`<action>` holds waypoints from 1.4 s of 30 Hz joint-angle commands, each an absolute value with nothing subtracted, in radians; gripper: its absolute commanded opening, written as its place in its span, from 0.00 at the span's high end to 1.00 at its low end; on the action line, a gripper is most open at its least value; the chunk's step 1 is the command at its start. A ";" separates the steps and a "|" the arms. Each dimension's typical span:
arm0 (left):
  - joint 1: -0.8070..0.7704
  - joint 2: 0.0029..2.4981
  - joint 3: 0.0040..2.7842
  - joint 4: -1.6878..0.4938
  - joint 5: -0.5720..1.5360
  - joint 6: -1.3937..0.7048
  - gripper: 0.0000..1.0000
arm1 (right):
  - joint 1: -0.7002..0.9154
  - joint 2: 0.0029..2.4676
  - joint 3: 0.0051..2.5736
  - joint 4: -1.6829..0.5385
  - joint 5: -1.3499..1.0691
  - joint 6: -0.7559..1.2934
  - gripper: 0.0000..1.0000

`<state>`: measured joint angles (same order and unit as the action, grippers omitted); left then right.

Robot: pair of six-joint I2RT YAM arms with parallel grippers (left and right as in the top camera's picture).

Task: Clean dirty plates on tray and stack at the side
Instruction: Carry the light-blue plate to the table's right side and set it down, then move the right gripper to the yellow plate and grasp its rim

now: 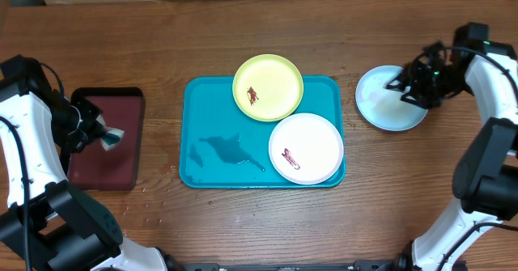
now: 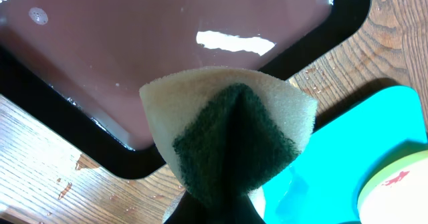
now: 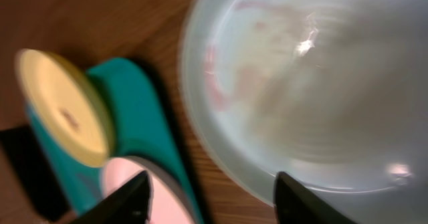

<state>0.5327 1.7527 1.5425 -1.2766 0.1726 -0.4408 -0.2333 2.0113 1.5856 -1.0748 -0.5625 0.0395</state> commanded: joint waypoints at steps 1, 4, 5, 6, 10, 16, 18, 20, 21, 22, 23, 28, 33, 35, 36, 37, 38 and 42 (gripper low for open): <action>0.535 1.748 1.536 -1.272 0.185 -0.425 0.96 | -0.117 1.970 1.614 -1.000 -0.693 -0.056 0.24; 0.535 1.748 1.536 -1.271 0.185 -0.425 0.96 | -0.010 1.976 1.614 -0.921 -0.584 -0.049 0.19; 0.535 1.748 1.536 -1.271 0.185 -0.425 0.96 | 0.036 1.981 1.614 -0.890 -0.541 -0.049 0.17; 0.535 1.748 1.536 -1.271 0.185 -0.425 0.96 | 0.073 1.986 1.614 -0.863 -0.501 -0.049 0.15; 0.535 1.748 1.536 -1.271 0.185 -0.422 0.96 | 0.230 2.022 1.613 -0.743 -0.240 0.004 0.05; 0.535 1.748 1.536 -1.271 0.185 -0.422 0.96 | 0.356 2.078 1.611 -0.624 -0.023 0.108 0.11; 0.535 1.748 1.536 -1.271 0.185 -0.422 0.96 | 0.372 2.099 1.611 -0.612 -0.023 0.109 0.17; 0.535 1.748 1.536 -1.271 0.186 -0.422 0.96 | 0.376 2.112 1.611 -0.608 -0.019 0.109 0.18; 0.535 1.748 1.536 -1.271 0.188 -0.422 0.96 | 0.376 2.119 1.611 -0.606 -0.019 0.109 0.18; 0.535 1.748 1.536 -1.270 0.196 -0.422 0.96 | 0.376 2.123 1.611 -0.604 -0.018 0.109 0.18; 0.535 1.748 1.536 -1.270 0.208 -0.422 0.96 | 0.375 2.129 1.611 -0.602 -0.015 0.109 0.19; 0.535 1.748 1.536 -1.264 0.219 -0.422 0.96 | 0.369 2.162 1.611 -0.598 -0.012 0.109 0.22; 0.535 1.748 1.536 -1.259 0.219 -0.421 0.96 | 0.376 2.172 1.610 -0.580 -0.079 0.110 0.48; 0.535 1.748 1.536 -1.259 0.219 -0.419 0.96 | 0.378 2.172 1.610 -0.572 -0.080 0.132 0.52; 0.535 1.748 1.536 -1.259 0.219 -0.417 0.96 | 0.379 2.173 1.609 -0.572 -0.081 0.133 0.52; 0.535 1.748 1.536 -1.259 0.219 -0.417 0.96 | 0.379 2.174 1.609 -0.573 -0.080 0.135 0.52; 0.535 1.748 1.536 -1.259 0.220 -0.414 0.96 | 0.379 2.177 1.609 -0.574 -0.081 0.136 0.52; 0.535 1.748 1.536 -1.259 0.230 -0.414 0.96 | 0.379 2.199 1.609 -0.575 -0.081 0.136 0.55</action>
<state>0.5327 1.7527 1.5425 -1.2625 0.2070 -0.4366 0.3748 2.1727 1.5894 -0.5789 -0.0738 0.1257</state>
